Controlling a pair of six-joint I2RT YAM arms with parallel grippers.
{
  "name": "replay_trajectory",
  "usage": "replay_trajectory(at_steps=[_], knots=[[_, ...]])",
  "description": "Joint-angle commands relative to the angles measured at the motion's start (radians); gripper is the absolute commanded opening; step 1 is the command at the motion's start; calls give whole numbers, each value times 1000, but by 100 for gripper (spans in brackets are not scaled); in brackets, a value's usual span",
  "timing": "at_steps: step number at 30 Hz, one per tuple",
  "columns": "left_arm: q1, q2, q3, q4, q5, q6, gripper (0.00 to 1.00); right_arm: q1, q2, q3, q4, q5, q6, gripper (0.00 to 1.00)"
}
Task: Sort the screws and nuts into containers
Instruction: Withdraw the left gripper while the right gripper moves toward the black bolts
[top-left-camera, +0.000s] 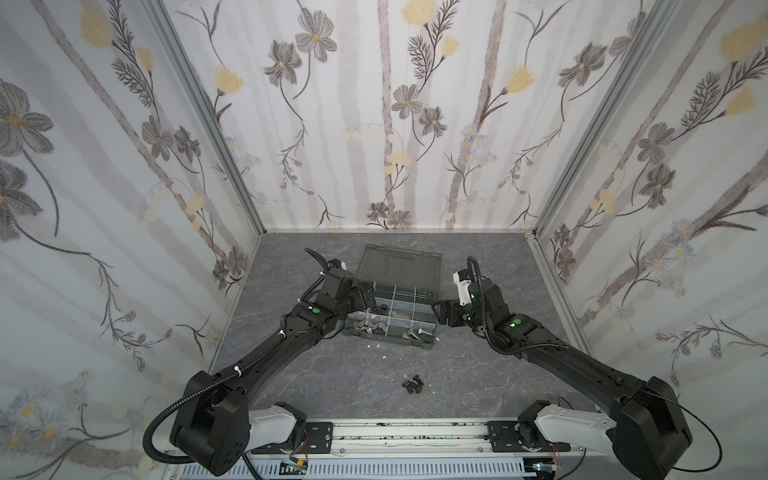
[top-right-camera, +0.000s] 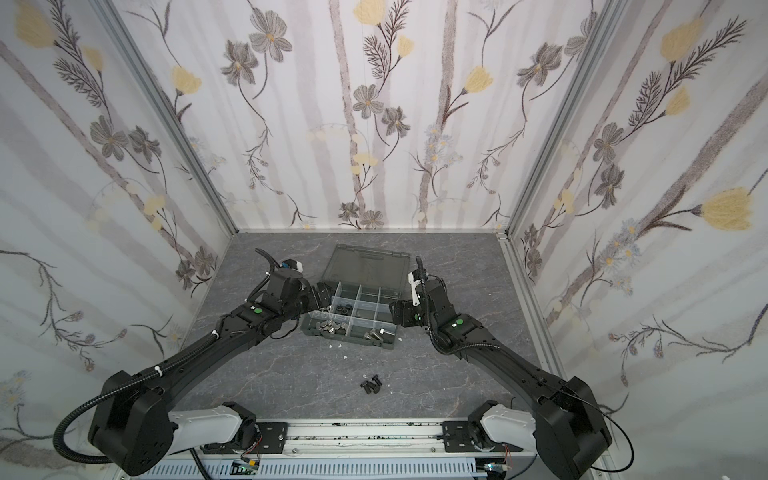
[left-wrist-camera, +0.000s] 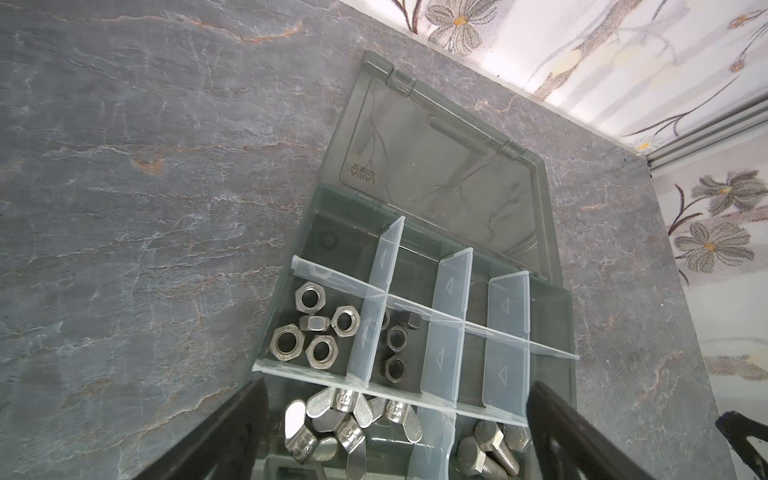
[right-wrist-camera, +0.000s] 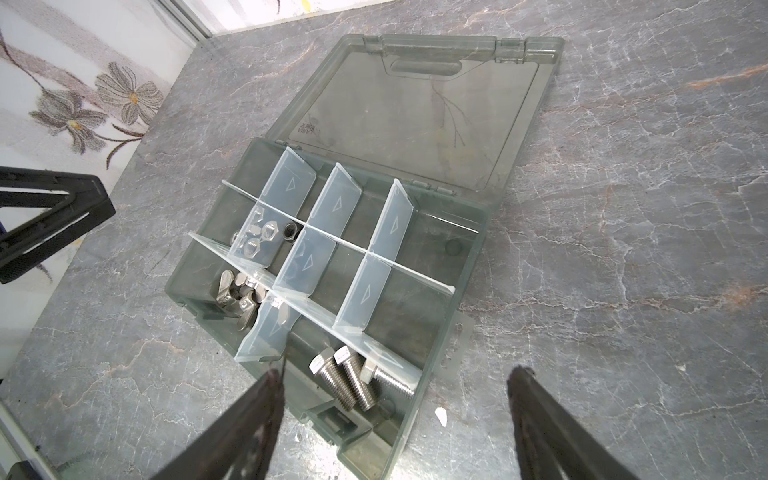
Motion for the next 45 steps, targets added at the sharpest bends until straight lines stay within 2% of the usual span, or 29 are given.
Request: replay_trajectory(at_steps=[1,22,39,45], knots=[[7,-34,-18,19,-25,-22,100,0,-2,-29,4,-23,-2,84],[25,-98,-96,25,-41,-68,100,40,-46,-145,-9,-37,29,78],[32,-149,-148,30,-50,-102,100,220,64,-128,-10,-33,65,67],[33,-160,-155,30,-54,-105,100,324,102,-104,-25,-13,74,65]])
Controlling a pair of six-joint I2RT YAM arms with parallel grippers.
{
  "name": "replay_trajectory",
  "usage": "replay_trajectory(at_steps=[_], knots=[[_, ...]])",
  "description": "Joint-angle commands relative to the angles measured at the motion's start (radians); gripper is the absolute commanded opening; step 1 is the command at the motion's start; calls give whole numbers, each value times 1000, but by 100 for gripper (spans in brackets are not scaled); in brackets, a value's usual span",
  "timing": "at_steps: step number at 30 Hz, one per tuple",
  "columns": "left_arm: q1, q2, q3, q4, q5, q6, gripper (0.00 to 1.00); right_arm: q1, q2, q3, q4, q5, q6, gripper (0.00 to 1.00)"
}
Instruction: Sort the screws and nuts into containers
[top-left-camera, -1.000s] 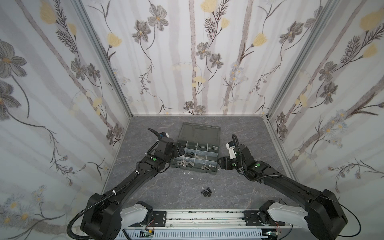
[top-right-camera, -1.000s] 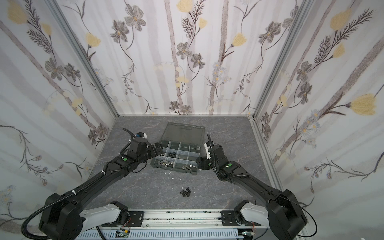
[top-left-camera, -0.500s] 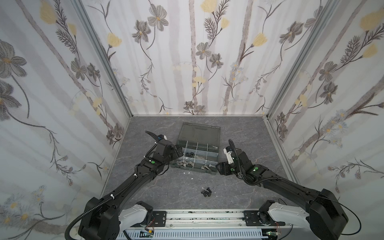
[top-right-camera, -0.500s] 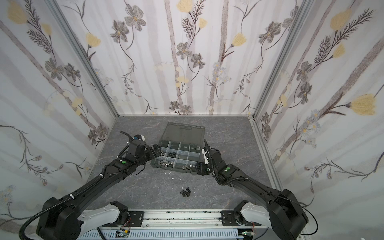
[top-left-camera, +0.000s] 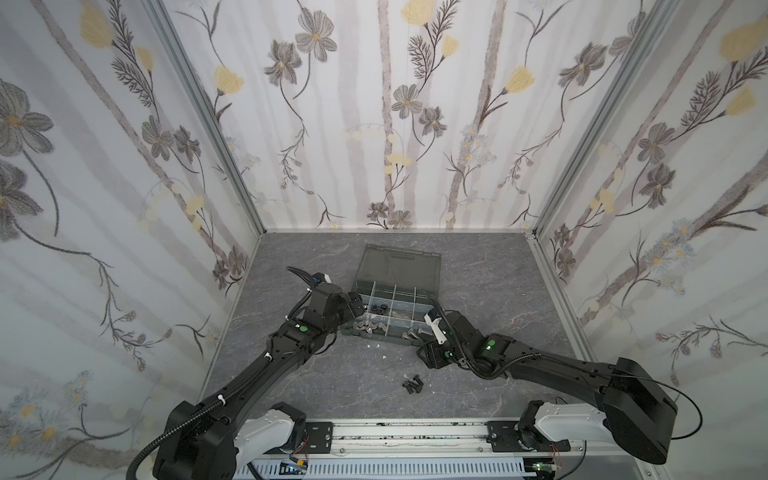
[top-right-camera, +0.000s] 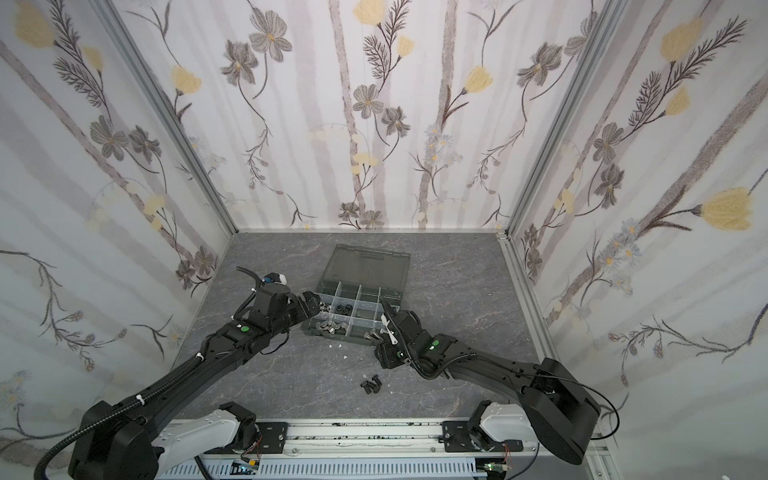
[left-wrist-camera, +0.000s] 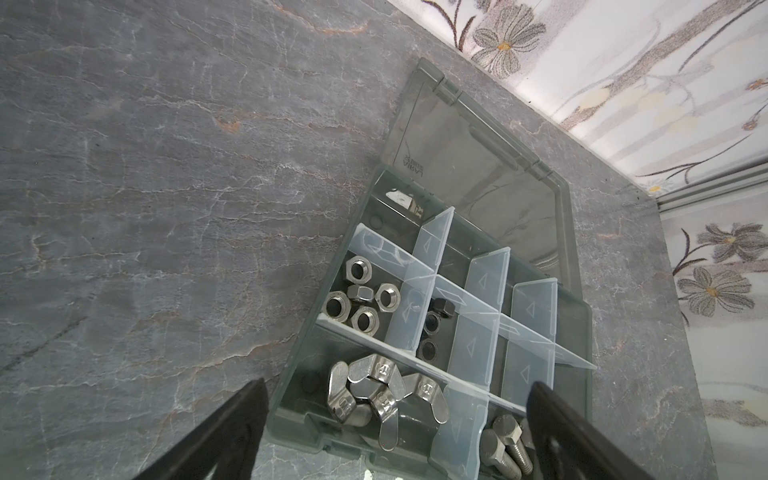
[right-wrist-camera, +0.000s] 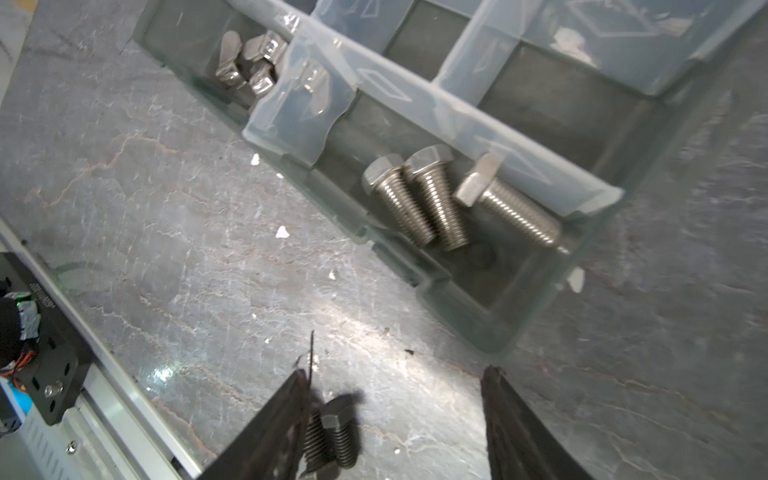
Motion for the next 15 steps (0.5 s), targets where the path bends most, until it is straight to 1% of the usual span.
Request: replay_trajectory(at_steps=[1,7,13,15], knots=[[2,-9,-3,19,-19,-11,100,33,17,21,11,28,16,65],[5,-10,-8,20,-16,-13,100,105,73,59,-14,36,16,61],[7,-18,-18,20,-17,-17,100,194,144,101,-63,36,-18,58],[6,-21,-20,20,-17,-17,100,216,188,148,-83,39,-32,57]])
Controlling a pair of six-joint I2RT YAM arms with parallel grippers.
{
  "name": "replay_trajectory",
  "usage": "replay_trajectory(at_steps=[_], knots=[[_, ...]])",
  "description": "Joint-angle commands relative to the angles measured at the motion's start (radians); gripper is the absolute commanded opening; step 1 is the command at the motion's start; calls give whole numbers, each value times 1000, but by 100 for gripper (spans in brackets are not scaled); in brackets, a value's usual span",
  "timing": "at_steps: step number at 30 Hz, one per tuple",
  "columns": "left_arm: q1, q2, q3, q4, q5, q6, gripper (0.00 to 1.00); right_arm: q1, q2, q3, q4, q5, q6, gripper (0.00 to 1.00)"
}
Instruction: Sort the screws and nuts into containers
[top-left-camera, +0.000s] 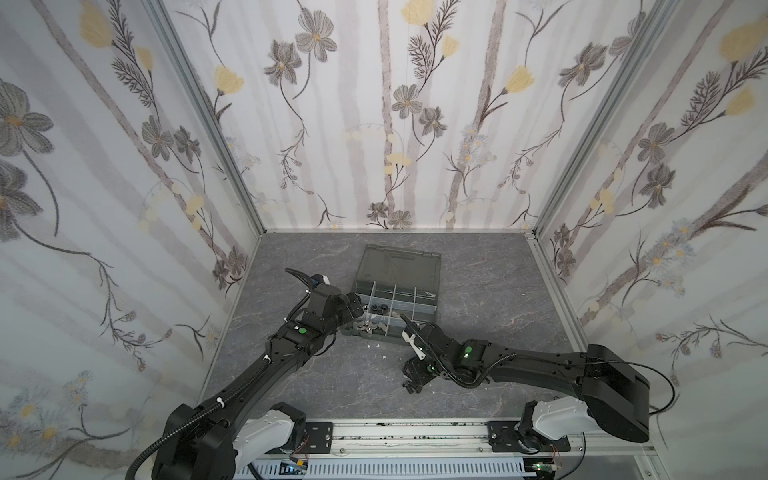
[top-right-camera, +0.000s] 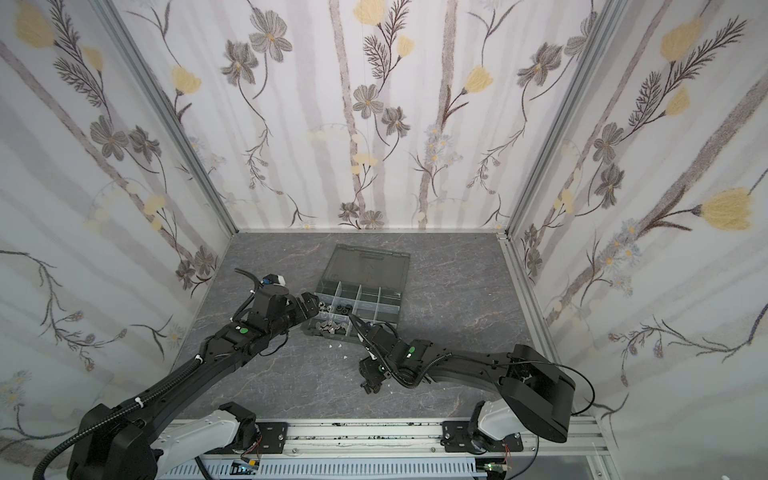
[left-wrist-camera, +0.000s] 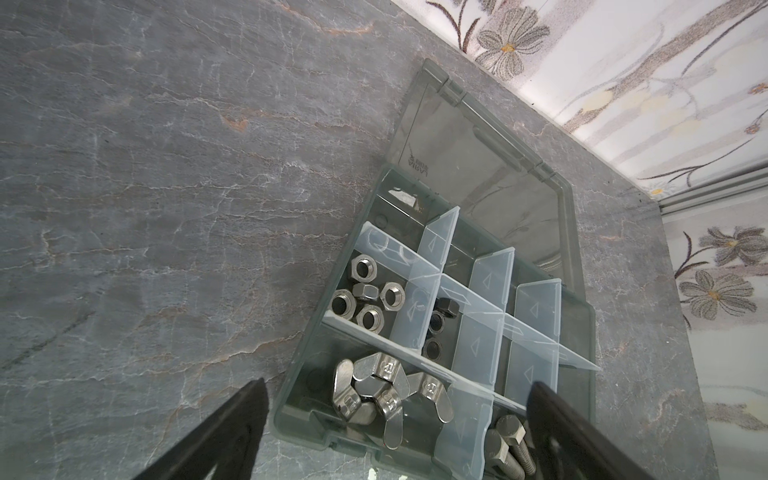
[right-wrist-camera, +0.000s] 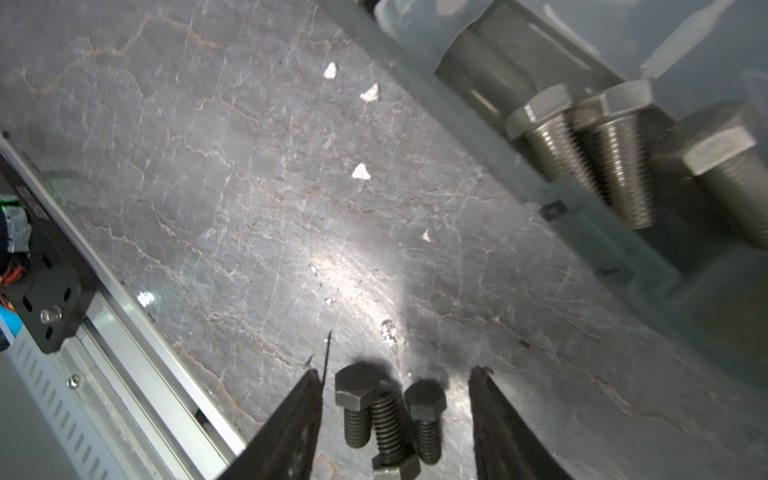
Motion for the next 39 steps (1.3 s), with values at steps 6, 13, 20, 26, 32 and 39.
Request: replay_trajectory(at_steps=[6,13,20,26,32,39], knots=[[4,-11,-11,19,-14,-13,100,63,92,84,-81,19,-78,52],[6,-16,-17,19,-13,-13,100,112,158,133,-167,52,-125,48],[7,-20,-25,20,-11,-19,100,128,202,159,-185,74,-134,44],[9,-30,-31,22,-11,-17,100,132,235,189,-185,97,-131,40],[10,-39,-40,22,-13,-17,100,136,254,204,-186,96,-133,30],[12,-59,-60,22,-14,-26,100,139,262,209,-181,102,-133,23]])
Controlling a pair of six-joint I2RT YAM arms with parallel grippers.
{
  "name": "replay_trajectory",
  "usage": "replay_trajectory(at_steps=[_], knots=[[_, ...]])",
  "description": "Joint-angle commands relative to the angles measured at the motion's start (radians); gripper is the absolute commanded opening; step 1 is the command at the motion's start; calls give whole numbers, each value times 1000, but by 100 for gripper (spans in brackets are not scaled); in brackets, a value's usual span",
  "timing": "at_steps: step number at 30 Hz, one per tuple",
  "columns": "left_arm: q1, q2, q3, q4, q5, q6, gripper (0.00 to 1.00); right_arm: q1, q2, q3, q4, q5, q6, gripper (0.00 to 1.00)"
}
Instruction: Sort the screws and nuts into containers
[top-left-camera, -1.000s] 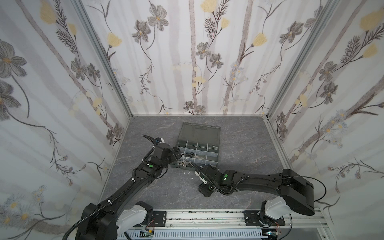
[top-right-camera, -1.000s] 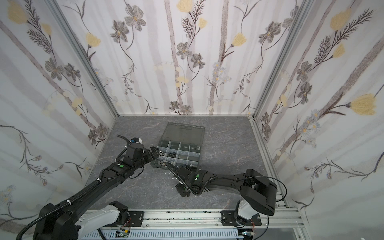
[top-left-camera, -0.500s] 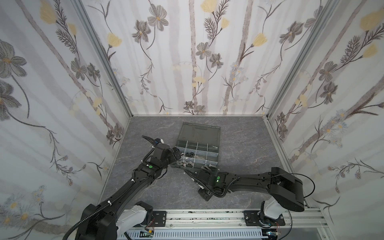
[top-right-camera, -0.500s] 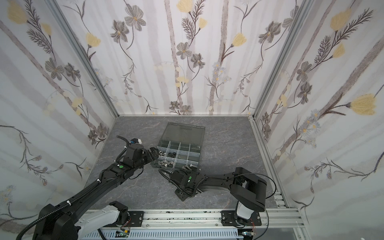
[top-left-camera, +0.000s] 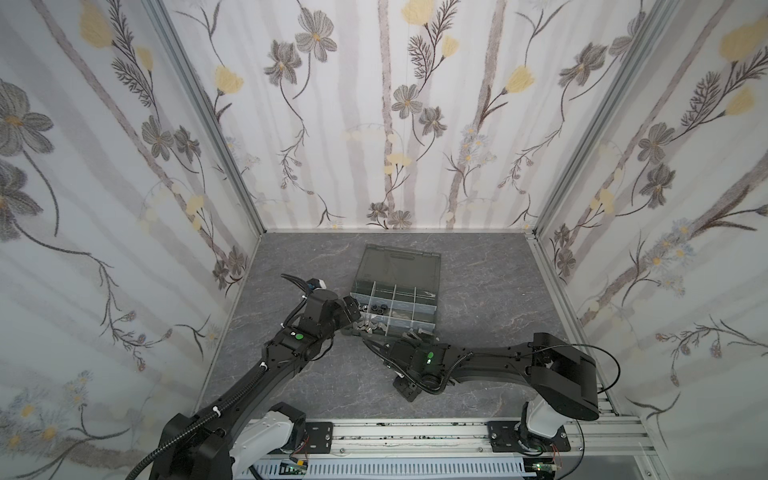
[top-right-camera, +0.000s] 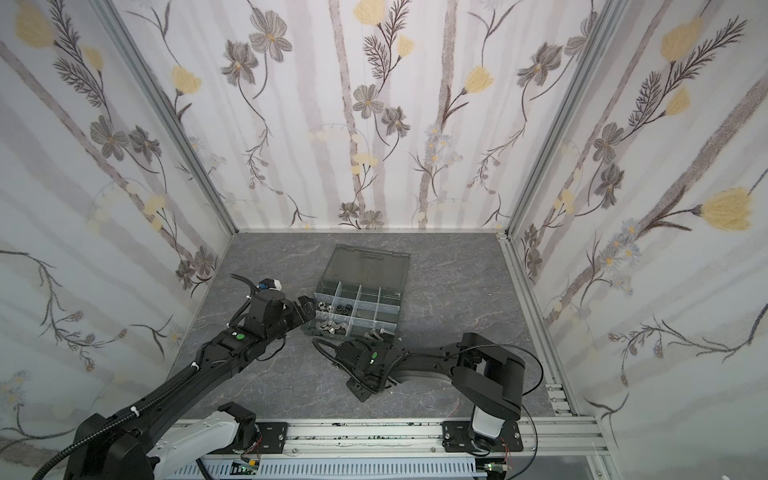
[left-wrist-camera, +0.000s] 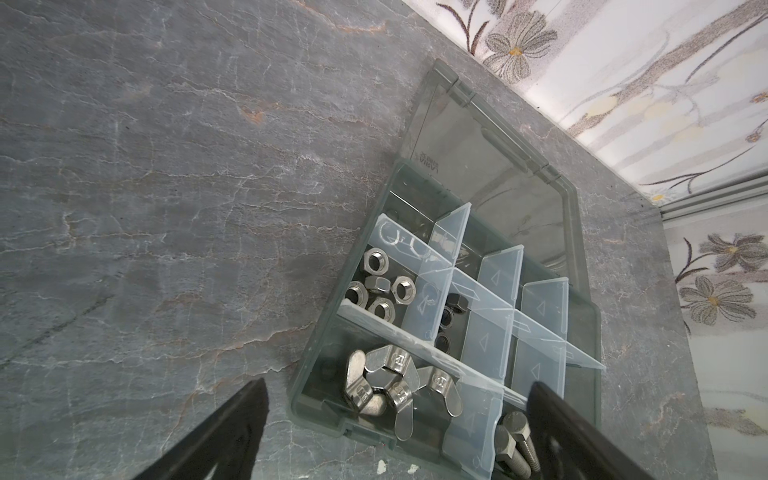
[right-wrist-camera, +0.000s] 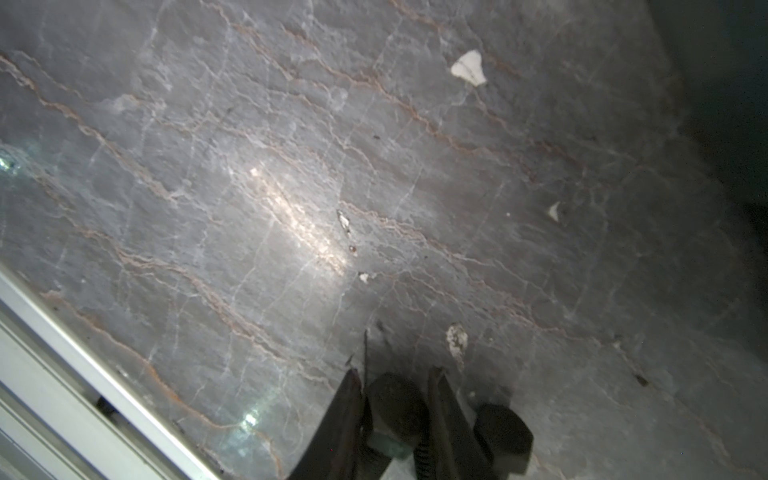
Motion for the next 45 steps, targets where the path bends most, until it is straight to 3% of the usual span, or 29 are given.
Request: replay_trajectory(at_steps=[1,9,19,27,30,36,45], knots=[[1,-12,-9,17,-14,-13,100,3,7,11,17,17,-6,23],[2,-42,-24,17,-22,-12,100,-17,-16,76,-4,41,-48,22],[4,-68,-48,18,-3,-38,100,-141,-21,224,-28,44,-138,21],[4,-94,-60,20,-17,-35,100,-100,-82,122,-40,25,-111,22],[5,-91,-63,20,-17,-38,100,-64,-107,63,-30,17,-76,25],[6,-85,-68,21,-14,-40,100,-16,-108,10,5,-5,-27,42],[7,-82,-63,23,-9,-38,100,2,-71,11,8,-10,-105,53]])
